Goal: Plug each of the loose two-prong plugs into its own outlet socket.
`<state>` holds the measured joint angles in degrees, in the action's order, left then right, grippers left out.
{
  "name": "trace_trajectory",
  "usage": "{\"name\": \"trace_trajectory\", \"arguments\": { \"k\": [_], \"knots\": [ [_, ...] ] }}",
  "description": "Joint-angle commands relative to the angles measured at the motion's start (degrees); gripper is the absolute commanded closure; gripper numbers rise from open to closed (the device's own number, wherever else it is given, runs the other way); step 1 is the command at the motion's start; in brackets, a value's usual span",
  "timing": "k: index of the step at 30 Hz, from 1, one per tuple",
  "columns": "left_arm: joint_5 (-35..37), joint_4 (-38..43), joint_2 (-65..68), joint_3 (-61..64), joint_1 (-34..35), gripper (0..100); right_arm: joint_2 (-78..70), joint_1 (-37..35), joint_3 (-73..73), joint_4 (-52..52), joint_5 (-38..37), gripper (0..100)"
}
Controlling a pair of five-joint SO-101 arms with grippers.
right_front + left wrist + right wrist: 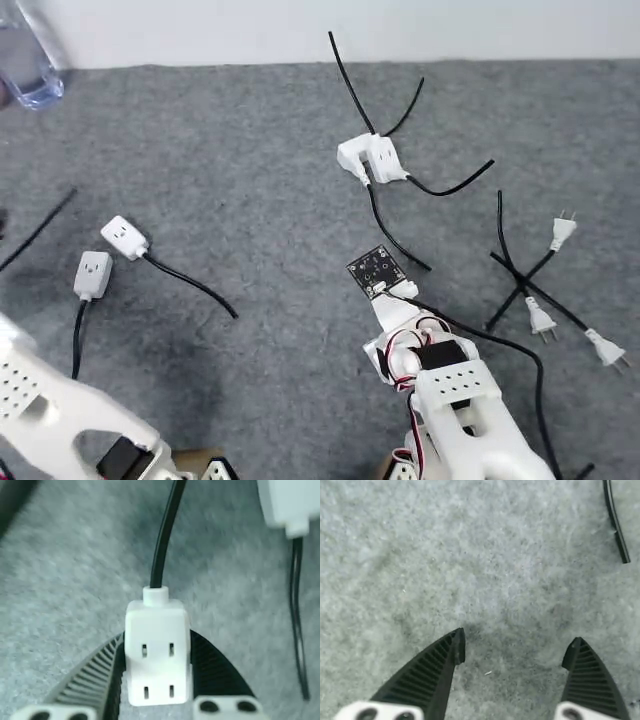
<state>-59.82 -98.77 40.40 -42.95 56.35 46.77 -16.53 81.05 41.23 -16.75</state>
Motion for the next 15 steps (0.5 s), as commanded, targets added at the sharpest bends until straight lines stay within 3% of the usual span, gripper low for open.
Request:
{"name": "trace_trajectory", "arguments": {
  "k": [1, 5, 9, 15],
  "knots": [
    [15.56, -1.67, -0.97, -4.97, -5.8, 98, 1.1, -1.8, -0.35, -0.84, 0.53, 69.0],
    [32.62, -1.67, -4.4, -7.69, -12.84, 98, 1.1, -5.76, 1.23, -1.8, 0.18, 69.1],
    [48.79, -1.85, -12.92, -4.62, -19.69, 99, 1.1, -4.18, 1.14, -2.42, 0.18, 69.2],
    [78.68, -1.85, -34.64, 22.37, -31.38, 99, 1.1, -1.19, 1.23, -4.88, 0.18, 69.2]
  ]
}}
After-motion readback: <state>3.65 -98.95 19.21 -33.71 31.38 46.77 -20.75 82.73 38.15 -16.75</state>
